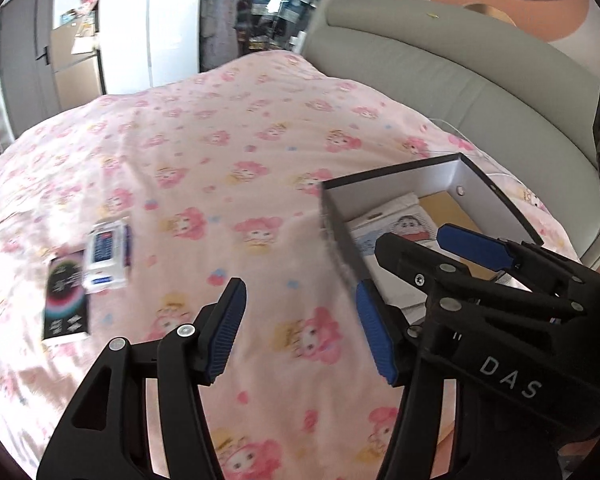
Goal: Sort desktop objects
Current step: 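Withdraw the left tool from the box back toward the black Smart Devil box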
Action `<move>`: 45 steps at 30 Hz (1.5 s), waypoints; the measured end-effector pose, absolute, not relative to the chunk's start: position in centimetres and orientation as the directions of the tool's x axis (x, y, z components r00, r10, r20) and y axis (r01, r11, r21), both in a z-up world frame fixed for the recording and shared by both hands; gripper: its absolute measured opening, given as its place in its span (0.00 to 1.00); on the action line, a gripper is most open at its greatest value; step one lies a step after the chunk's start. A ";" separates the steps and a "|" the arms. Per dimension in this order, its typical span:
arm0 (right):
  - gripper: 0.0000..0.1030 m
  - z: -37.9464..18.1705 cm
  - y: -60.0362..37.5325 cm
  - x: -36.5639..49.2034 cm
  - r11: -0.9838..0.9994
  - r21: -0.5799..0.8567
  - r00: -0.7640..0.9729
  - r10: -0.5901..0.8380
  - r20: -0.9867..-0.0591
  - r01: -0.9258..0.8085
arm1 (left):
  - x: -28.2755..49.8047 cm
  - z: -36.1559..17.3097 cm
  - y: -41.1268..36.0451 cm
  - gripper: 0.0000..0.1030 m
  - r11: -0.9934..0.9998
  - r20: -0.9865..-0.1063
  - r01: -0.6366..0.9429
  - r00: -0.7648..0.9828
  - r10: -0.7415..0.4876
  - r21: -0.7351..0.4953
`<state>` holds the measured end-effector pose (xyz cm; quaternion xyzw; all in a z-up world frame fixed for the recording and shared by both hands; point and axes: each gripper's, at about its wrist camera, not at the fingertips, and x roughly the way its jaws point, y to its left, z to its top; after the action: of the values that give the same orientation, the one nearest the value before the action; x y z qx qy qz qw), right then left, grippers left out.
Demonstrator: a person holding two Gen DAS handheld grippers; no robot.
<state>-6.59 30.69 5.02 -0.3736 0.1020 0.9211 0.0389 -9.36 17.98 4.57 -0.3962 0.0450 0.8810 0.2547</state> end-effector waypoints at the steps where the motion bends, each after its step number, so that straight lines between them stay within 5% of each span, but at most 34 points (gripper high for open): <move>1: 0.52 5.0 29.8 -6.6 -0.978 0.161 -0.721 -0.013 -0.693 -0.136 | -9.1 4.6 17.1 0.57 -0.872 -0.719 -0.474 -0.565 0.404 -0.118; 14: 0.52 3.3 20.5 -7.9 -0.984 0.180 -0.704 -0.121 -0.700 -0.010 | -8.3 3.0 6.3 0.57 -0.948 -0.733 -0.303 -0.621 0.277 -0.101; 45: 0.52 0.0 13.5 -6.6 -0.988 0.146 -0.658 -0.148 -0.739 0.057 | -6.2 0.8 -3.1 0.61 -0.985 -0.718 -0.135 -0.674 0.173 -0.111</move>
<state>-6.61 13.54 -0.04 -0.4098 0.0550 0.9088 -0.0564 -6.21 -3.10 0.80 -0.3948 -0.0243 0.9145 0.0843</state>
